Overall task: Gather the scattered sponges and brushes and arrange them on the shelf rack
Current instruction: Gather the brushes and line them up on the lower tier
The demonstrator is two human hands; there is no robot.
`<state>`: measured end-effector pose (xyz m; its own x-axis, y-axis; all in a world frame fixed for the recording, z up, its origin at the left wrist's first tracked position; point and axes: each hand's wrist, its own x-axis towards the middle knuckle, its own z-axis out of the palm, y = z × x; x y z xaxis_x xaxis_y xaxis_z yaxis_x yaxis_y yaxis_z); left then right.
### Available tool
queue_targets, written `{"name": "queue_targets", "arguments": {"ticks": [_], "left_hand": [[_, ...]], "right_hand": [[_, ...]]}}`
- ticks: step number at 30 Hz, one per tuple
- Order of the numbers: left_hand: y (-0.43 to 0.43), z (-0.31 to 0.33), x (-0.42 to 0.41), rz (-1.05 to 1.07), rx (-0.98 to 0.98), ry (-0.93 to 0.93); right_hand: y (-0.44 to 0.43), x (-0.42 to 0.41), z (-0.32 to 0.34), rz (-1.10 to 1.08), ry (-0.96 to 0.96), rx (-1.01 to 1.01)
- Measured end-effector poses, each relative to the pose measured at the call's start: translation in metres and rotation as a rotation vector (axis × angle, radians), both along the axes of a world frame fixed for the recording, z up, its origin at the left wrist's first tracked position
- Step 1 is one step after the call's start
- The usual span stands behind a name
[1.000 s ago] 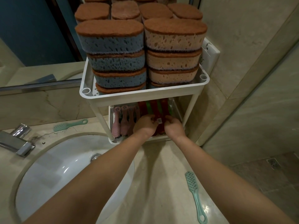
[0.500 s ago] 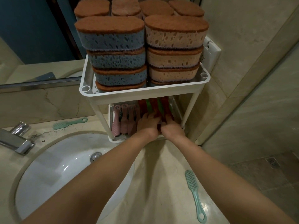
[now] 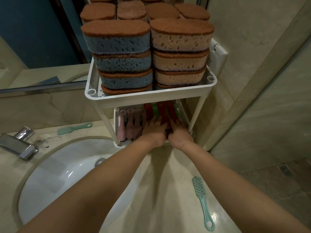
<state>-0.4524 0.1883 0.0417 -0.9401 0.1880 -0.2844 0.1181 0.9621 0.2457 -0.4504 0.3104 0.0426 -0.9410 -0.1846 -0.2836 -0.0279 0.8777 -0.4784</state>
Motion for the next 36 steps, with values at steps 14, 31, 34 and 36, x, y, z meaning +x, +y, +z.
{"name": "queue_targets", "arguments": {"ticks": [14,31,34,36], "left_hand": [[-0.007,-0.002,0.022,-0.19,0.006,0.001],[-0.002,0.009,0.023,-0.179,-0.044,0.074],[-0.005,0.01,0.03,-0.132,0.054,0.082],[-0.007,0.011,0.038,-0.073,0.146,0.11]], "right_hand": [[0.006,0.002,0.012,0.153,-0.128,0.259],[0.002,0.008,0.01,0.036,-0.069,0.156],[0.004,0.016,0.013,0.017,-0.026,0.044],[0.008,0.025,0.014,-0.009,0.049,-0.05]]}}
